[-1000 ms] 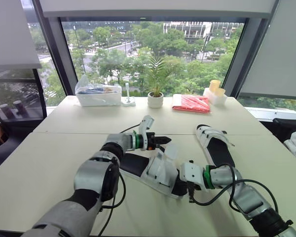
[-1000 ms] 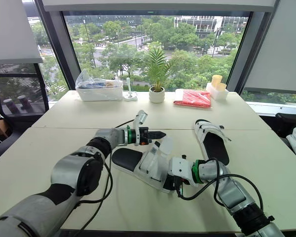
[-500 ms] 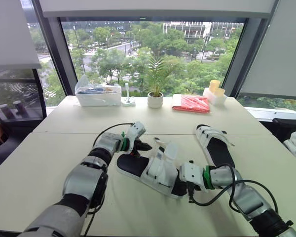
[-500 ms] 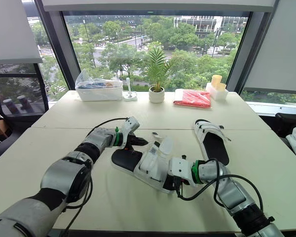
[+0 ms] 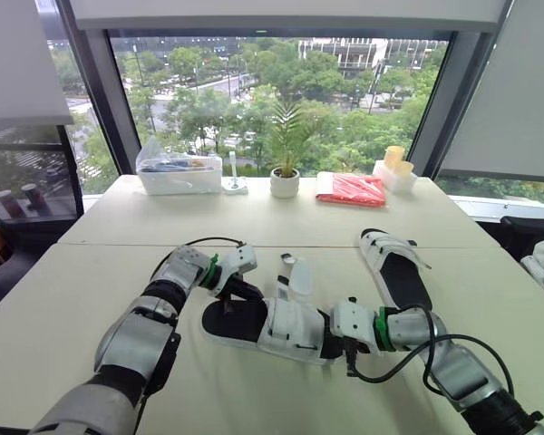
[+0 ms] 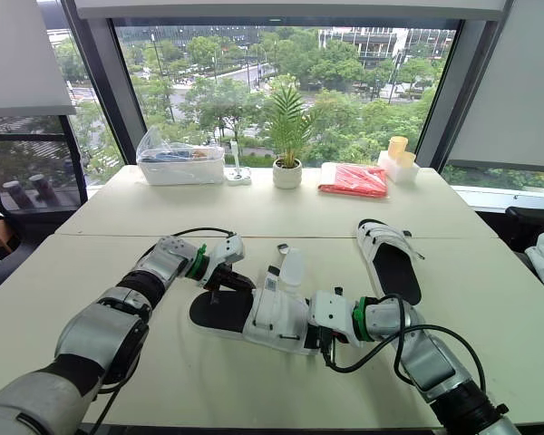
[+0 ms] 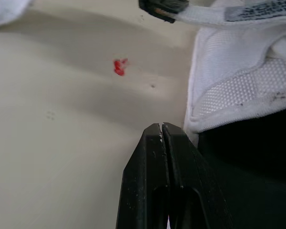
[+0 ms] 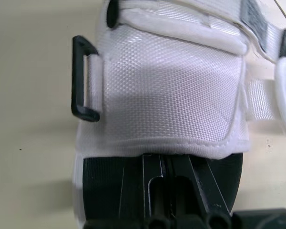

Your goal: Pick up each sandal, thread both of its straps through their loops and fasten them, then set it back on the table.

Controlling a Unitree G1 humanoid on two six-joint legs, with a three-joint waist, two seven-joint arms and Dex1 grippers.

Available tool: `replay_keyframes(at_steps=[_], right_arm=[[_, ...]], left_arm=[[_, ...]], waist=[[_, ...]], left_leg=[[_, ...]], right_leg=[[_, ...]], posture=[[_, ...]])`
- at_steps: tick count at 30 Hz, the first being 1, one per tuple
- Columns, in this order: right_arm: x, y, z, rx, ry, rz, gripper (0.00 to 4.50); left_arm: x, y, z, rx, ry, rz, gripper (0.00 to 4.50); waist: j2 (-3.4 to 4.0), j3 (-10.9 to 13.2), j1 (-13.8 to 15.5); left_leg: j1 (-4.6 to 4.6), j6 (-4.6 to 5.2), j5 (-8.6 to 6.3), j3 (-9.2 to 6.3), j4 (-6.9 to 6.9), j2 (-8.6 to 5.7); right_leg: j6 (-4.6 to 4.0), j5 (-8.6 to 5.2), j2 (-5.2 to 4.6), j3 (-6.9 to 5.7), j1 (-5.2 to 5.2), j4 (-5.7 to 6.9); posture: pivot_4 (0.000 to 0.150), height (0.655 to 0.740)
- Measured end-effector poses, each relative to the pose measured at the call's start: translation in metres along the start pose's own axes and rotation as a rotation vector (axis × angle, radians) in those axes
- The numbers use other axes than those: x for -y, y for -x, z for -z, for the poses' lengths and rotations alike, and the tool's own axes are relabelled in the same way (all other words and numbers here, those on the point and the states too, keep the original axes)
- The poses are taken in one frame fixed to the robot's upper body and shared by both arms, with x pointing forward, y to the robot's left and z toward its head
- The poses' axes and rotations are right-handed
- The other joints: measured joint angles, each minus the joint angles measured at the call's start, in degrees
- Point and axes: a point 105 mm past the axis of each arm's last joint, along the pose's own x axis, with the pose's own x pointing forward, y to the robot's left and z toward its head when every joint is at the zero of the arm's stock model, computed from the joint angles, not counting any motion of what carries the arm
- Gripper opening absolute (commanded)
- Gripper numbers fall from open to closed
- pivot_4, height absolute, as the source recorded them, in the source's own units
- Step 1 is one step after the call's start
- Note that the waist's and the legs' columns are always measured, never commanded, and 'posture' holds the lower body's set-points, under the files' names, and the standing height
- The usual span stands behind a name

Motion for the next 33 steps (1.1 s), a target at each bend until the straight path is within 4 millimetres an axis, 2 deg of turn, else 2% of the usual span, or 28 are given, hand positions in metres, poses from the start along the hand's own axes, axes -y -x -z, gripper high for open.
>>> replay_keyframes(at_steps=[9, 15, 17, 19, 21, 23, 25, 27, 33], right_arm=[[-0.015, 0.005, -0.006, 0.008, -0.003, -0.049, 0.0], [-0.018, 0.004, -0.007, 0.015, 0.001, -0.072, 0.0], [-0.018, 0.003, -0.007, 0.015, 0.011, -0.076, 0.0], [-0.017, 0.003, -0.007, 0.013, 0.019, -0.08, 0.0], [-0.016, 0.003, -0.007, 0.014, 0.026, -0.083, 0.0], [-0.016, 0.003, -0.007, 0.015, 0.031, -0.088, 0.0], [-0.016, 0.003, -0.006, 0.015, 0.033, -0.093, 0.0], [-0.015, 0.003, -0.007, 0.015, 0.036, -0.096, 0.0], [-0.015, 0.002, -0.007, 0.015, 0.043, -0.098, 0.0]], left_arm=[[0.025, 0.007, 0.016, 0.027, 0.088, 0.174, 0.03], [0.032, 0.009, 0.024, 0.036, 0.1, 0.191, 0.03], [0.029, 0.01, 0.024, 0.048, 0.13, 0.166, 0.03], [0.02, 0.008, 0.024, 0.081, 0.231, 0.108, 0.03], [0.006, 0.014, 0.013, 0.141, 0.308, 0.03, 0.03], [-0.008, 0.022, -0.007, 0.225, 0.364, -0.034, 0.03], [-0.017, 0.028, -0.029, 0.303, 0.397, -0.07, 0.55], [-0.02, 0.025, -0.045, 0.354, 0.434, -0.073, 1.33], [-0.009, -0.001, -0.044, 0.371, 0.613, 0.004, 4.35]], waist=[[0.02, 0.0, 0.0], [0.02, 0.0, 0.0], [0.02, 0.0, 0.1], [-0.04, 0.1, 0.1], [-0.21, 0.2, 0.1], [-0.25, 0.2, 0.1], [-0.25, 0.2, 0.0], [-0.24, 0.2, 0.0], [-0.24, 0.2, -0.1]], left_leg=[[-0.06, 0.09, -0.05, 0.0, -0.01, 0.0], [-0.04, 0.08, -0.05, -0.01, 0.01, 0.02], [-0.03, 0.08, -0.05, 0.0, 0.03, 0.02], [-0.05, 0.09, -0.05, -0.02, 0.12, 0.01], [-0.05, 0.09, -0.05, -0.02, 0.18, 0.02], [-0.05, 0.09, -0.05, -0.02, 0.19, 0.01], [-0.05, 0.09, -0.05, -0.02, 0.19, 0.01], [-0.03, 0.08, -0.05, -0.01, 0.18, 0.01], [-0.05, 0.08, -0.04, -0.01, 0.18, 0.01]], right_leg=[[0.01, 0.0, -0.02, 0.0, -0.01, -0.1], [0.01, 0.0, -0.14, 0.03, 0.0, -0.1], [0.0, 0.0, -0.13, 0.01, 0.02, -0.09], [0.01, 0.0, -0.02, -0.02, 0.01, -0.03], [0.01, 0.0, 0.03, -0.02, 0.01, 0.03], [0.01, 0.0, 0.03, -0.03, 0.01, 0.04], [0.01, 0.0, 0.03, -0.03, 0.02, 0.04], [0.01, 0.0, 0.03, -0.03, 0.02, 0.04], [0.01, 0.0, 0.04, -0.01, -0.02, 0.08]], posture=[[0.15, 0.74], [0.15, 0.74], [0.15, 0.74], [0.15, 0.74], [0.15, 0.74], [0.15, 0.74], [0.15, 0.74], [0.15, 0.74], [0.15, 0.74]])
